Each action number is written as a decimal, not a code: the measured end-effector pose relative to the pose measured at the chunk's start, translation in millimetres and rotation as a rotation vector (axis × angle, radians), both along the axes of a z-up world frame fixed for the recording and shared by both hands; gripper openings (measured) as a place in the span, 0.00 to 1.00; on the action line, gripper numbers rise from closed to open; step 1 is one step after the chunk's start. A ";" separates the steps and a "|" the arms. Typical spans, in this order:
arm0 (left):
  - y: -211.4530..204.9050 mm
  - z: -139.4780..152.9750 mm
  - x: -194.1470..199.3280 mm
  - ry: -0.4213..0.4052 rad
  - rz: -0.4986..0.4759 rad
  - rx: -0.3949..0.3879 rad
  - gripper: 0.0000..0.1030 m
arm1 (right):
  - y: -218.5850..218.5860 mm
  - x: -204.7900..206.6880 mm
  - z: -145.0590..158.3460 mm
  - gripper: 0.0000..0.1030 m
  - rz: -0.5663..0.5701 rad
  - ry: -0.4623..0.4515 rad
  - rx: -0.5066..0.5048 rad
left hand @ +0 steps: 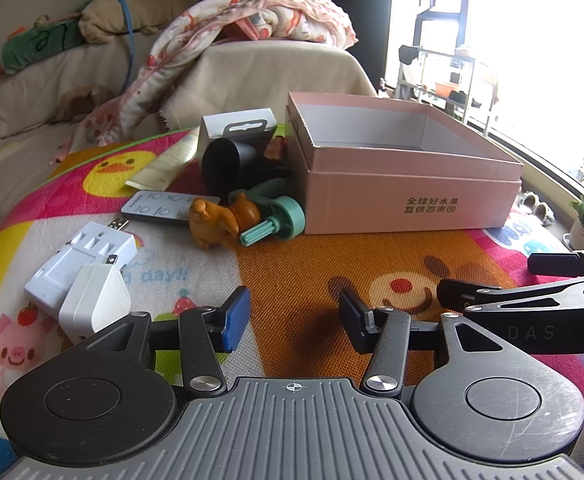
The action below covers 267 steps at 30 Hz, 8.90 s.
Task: Organize rigid objects
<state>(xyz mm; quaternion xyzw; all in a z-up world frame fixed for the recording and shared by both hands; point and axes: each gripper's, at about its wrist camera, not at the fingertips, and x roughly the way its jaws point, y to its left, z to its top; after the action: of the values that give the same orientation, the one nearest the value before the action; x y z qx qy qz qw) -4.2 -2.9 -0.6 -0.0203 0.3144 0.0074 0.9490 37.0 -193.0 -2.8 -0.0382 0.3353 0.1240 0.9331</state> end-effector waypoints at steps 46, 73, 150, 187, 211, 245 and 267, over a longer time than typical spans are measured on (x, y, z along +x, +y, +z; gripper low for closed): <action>38.8 48.9 -32.0 -0.121 -0.008 -0.036 0.53 | -1.7 14.3 7.9 1.00 0.062 0.091 -0.028; 132.5 54.6 0.6 0.034 0.136 0.031 0.50 | 149.7 -27.4 37.6 0.81 0.657 -0.047 -0.044; 115.6 50.9 50.0 -0.091 0.018 -0.071 0.50 | -9.5 0.2 17.6 0.79 0.182 -0.133 0.030; 129.2 45.4 42.8 -0.131 0.020 -0.166 0.50 | 95.6 -6.0 38.6 0.79 0.479 -0.174 -0.059; 168.0 21.2 -6.8 -0.181 0.091 -0.358 0.49 | 217.1 148.2 51.8 0.70 0.418 -0.002 -0.258; 72.8 25.6 67.3 -0.014 -0.052 -0.167 0.50 | 13.2 -33.6 30.5 0.78 0.307 -0.166 -0.120; 90.5 25.9 74.8 0.029 0.037 -0.192 0.51 | -0.6 -21.8 8.6 0.81 0.254 -0.027 -0.037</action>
<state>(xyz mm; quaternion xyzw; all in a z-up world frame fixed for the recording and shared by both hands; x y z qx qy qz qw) 70.5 87.6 25.3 -0.1167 0.3269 -0.0051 0.9378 15.3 -193.7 5.8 -0.0993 0.3176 0.2343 0.9135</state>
